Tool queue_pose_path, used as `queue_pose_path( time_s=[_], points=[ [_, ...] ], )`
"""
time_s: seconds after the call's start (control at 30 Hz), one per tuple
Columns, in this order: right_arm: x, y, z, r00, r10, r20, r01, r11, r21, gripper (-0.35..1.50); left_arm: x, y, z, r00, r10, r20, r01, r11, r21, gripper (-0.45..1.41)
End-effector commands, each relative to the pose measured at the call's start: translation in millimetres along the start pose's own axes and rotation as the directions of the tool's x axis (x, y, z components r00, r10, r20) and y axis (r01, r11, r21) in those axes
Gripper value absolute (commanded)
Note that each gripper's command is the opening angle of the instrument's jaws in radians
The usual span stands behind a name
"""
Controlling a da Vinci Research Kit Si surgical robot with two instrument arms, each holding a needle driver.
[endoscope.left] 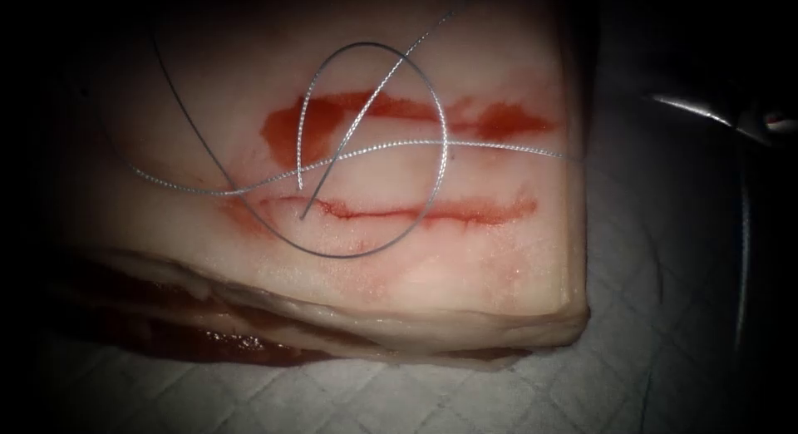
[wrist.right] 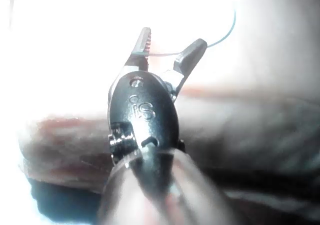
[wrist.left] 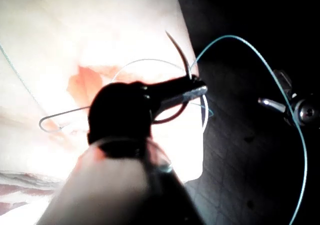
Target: Wound Closure
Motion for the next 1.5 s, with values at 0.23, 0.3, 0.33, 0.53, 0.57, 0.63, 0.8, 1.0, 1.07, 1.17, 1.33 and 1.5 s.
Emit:
queue_pose_path(
  time_s=[0.23,0.3,0.33,0.53,0.57,0.63,0.8,1.0,1.07,1.17,1.33,1.5],
  points=[
    [2.5,7.1,2.3,0.999,0.048,0.014,-0.046,0.993,-0.113,0.78,0.4,0.5,0.4,1.0,0.001,0.001,-0.001,1.0,0.002,-0.45],
    [3.3,8.2,2.9,0.999,0.035,-0.009,-0.036,0.997,-0.062,0.57,0.4,0.5,0.4,1.0,0.001,0.001,-0.001,1.0,0.002,-0.45],
    [3.7,8.6,3.3,0.999,0.038,-0.018,-0.039,0.998,-0.054,0.62,0.4,0.5,0.4,1.0,0.001,0.001,-0.001,1.0,0.002,-0.45],
    [4.0,9.6,4.5,0.998,0.056,-0.012,-0.057,0.994,-0.096,1.09,0.4,0.5,0.4,1.0,0.002,0.001,-0.002,1.0,0.002,-0.45],
    [3.7,9.5,4.4,0.998,0.058,-0.013,-0.059,0.994,-0.096,1.13,0.4,0.5,0.4,1.0,0.001,0.001,-0.001,1.0,0.002,-0.45],
    [2.8,9.0,4.1,0.998,0.065,-0.018,-0.067,0.993,-0.101,1.18,0.5,0.5,0.4,1.0,0.001,0.001,-0.001,1.0,0.002,-0.45],
    [-0.4,7.4,2.9,0.995,0.096,0.026,-0.093,0.991,-0.091,1.25,0.5,0.5,0.4,1.0,0.002,0.001,-0.002,1.0,0.002,-0.45],
    [-5.6,2.9,-0.4,0.977,0.157,0.148,-0.149,0.987,-0.064,1.41,0.5,0.4,0.4,1.0,0.001,0.001,-0.001,1.0,0.002,-0.45],
    [-7.1,0.8,-1.5,0.965,0.183,0.19,-0.183,0.983,-0.015,1.41,0.5,0.4,0.4,1.0,0.002,0.001,-0.002,1.0,0.002,-0.45],
    [-8.3,-2.3,-2.9,0.943,0.203,0.263,-0.222,0.974,0.045,1.41,0.5,0.4,0.4,1.0,0.001,0.001,-0.001,1.0,0.002,-0.45],
    [-8.2,-6.5,-5.4,0.942,0.161,0.295,-0.207,0.97,0.131,1.45,0.5,0.3,0.4,1.0,0.001,0.001,-0.001,1.0,0.002,-0.45],
    [-5.8,-10.5,-10.5,0.956,0.119,0.267,-0.178,0.962,0.207,1.45,0.4,0.3,0.4,1.0,0.001,0.001,-0.001,1.0,0.002,-0.45]
  ],
)
